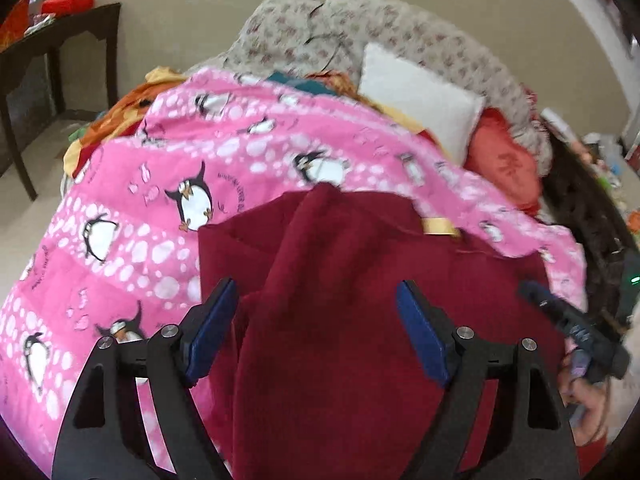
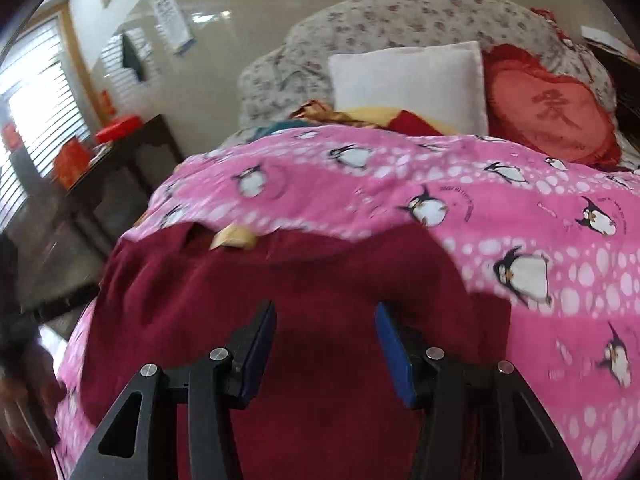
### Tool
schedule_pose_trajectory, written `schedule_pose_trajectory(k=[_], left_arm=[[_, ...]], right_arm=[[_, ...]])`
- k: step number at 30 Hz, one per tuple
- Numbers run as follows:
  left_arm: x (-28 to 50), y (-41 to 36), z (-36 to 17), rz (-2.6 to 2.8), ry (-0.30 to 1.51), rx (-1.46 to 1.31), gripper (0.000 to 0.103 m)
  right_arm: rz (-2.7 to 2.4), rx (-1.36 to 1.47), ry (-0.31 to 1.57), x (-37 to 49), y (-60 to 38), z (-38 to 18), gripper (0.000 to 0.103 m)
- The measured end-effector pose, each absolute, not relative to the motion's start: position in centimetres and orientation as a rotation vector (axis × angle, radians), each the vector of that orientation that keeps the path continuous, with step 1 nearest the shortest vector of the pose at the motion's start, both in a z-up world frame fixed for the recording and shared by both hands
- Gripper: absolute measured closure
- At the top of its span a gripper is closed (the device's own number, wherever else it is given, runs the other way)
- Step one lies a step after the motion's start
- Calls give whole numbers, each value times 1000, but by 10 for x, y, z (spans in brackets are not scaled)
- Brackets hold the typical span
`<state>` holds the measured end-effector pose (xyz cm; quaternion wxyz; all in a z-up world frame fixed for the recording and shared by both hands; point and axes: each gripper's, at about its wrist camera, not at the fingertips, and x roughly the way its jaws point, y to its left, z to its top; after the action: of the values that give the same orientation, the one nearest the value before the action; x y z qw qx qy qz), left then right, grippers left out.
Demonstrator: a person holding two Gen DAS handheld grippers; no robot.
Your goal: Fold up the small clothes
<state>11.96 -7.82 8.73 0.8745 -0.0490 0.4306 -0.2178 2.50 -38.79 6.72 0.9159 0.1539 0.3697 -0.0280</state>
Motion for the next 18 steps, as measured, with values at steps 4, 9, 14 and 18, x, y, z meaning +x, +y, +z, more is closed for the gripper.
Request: schedule_pose_trajectory(k=[4, 9, 14, 18], left_arm=[[157, -83, 55, -386, 971, -121, 20], [151, -69, 62, -394, 960, -144, 20], [108, -40, 83, -411, 898, -120, 21], [70, -17, 85, -416, 880, -123, 21]], right_arm=[[-72, 332, 847, 57, -402, 50, 53], [-64, 307, 801, 32, -397, 73, 53], [-29, 283, 762, -37, -382, 94, 53], [-31, 266, 759, -78, -373, 95, 53]])
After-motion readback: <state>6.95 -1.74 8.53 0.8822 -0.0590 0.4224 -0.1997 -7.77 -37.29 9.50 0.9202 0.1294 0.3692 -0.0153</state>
